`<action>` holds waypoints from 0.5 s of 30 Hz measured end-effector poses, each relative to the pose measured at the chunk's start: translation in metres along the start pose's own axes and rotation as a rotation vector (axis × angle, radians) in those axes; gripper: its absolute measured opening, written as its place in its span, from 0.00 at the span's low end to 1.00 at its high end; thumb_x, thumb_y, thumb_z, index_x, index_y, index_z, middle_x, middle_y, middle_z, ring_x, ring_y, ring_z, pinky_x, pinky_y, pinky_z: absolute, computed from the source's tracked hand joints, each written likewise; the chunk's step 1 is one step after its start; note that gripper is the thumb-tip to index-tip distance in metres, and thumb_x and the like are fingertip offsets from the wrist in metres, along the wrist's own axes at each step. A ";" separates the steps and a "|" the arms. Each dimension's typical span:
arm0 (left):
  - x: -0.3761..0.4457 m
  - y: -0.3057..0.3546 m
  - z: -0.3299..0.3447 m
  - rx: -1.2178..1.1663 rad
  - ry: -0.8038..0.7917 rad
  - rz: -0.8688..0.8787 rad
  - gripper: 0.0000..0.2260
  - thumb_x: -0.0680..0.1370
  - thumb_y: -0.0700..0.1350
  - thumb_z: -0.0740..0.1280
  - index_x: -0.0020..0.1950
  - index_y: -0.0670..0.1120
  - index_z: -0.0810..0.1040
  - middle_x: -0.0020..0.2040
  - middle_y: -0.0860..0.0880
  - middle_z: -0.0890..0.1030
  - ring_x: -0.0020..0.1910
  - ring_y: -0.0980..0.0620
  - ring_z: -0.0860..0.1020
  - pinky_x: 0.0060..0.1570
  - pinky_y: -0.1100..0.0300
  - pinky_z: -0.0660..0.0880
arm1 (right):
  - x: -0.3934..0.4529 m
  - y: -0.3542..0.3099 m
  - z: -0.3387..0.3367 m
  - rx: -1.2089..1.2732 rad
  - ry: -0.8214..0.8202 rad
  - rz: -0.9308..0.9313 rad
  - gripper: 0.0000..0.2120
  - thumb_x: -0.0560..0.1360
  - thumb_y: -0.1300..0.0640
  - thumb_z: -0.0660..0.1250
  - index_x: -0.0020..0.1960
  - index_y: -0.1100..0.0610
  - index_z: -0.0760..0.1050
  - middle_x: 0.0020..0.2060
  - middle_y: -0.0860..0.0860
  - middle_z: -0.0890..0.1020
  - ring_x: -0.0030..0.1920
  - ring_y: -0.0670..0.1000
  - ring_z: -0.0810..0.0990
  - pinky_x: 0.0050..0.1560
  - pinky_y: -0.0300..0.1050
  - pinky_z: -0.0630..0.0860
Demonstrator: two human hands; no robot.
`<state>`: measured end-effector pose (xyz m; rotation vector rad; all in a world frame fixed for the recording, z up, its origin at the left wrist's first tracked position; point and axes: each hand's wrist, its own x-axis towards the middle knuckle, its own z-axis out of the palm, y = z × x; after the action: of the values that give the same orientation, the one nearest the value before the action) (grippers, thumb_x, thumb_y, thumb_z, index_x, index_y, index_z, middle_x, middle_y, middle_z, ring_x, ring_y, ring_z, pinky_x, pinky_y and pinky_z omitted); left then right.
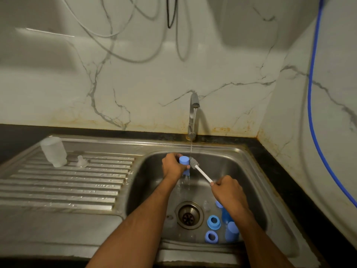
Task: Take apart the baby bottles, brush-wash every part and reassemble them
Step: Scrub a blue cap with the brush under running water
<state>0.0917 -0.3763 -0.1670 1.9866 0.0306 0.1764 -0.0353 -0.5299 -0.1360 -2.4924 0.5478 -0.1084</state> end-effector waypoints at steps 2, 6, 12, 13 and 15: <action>-0.002 0.010 -0.015 -0.009 0.017 0.008 0.16 0.70 0.39 0.79 0.55 0.45 0.79 0.55 0.46 0.83 0.55 0.49 0.81 0.57 0.55 0.80 | -0.005 -0.007 -0.002 -0.001 0.010 -0.008 0.14 0.81 0.47 0.65 0.41 0.54 0.78 0.34 0.51 0.81 0.35 0.48 0.82 0.38 0.45 0.81; 0.002 0.022 -0.064 -0.041 0.097 0.063 0.15 0.68 0.38 0.80 0.51 0.46 0.79 0.51 0.46 0.84 0.51 0.49 0.82 0.54 0.55 0.81 | -0.014 -0.036 -0.005 -0.053 0.033 -0.100 0.15 0.80 0.44 0.64 0.43 0.53 0.79 0.36 0.49 0.81 0.36 0.48 0.80 0.35 0.45 0.77; 0.001 0.014 -0.151 0.013 0.255 0.054 0.16 0.69 0.39 0.80 0.52 0.44 0.79 0.50 0.47 0.82 0.49 0.51 0.80 0.49 0.60 0.78 | -0.040 -0.093 0.010 0.019 0.014 -0.200 0.15 0.81 0.46 0.65 0.42 0.55 0.80 0.35 0.49 0.80 0.36 0.50 0.78 0.33 0.42 0.68; 0.000 0.009 -0.164 0.020 0.274 0.053 0.16 0.69 0.39 0.80 0.52 0.44 0.79 0.50 0.47 0.83 0.49 0.50 0.81 0.48 0.60 0.78 | -0.045 -0.104 0.014 0.035 0.010 -0.211 0.14 0.81 0.46 0.65 0.43 0.54 0.81 0.36 0.49 0.80 0.37 0.51 0.78 0.35 0.43 0.68; -0.004 -0.001 -0.192 0.039 0.304 0.044 0.16 0.69 0.38 0.80 0.53 0.45 0.79 0.51 0.47 0.83 0.50 0.49 0.81 0.49 0.58 0.79 | -0.054 -0.127 0.026 0.044 0.007 -0.250 0.15 0.80 0.45 0.65 0.46 0.55 0.82 0.37 0.49 0.80 0.39 0.54 0.78 0.38 0.43 0.69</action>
<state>0.0610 -0.2023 -0.0913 1.9836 0.1876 0.5080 -0.0339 -0.3993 -0.0850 -2.5081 0.2309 -0.2226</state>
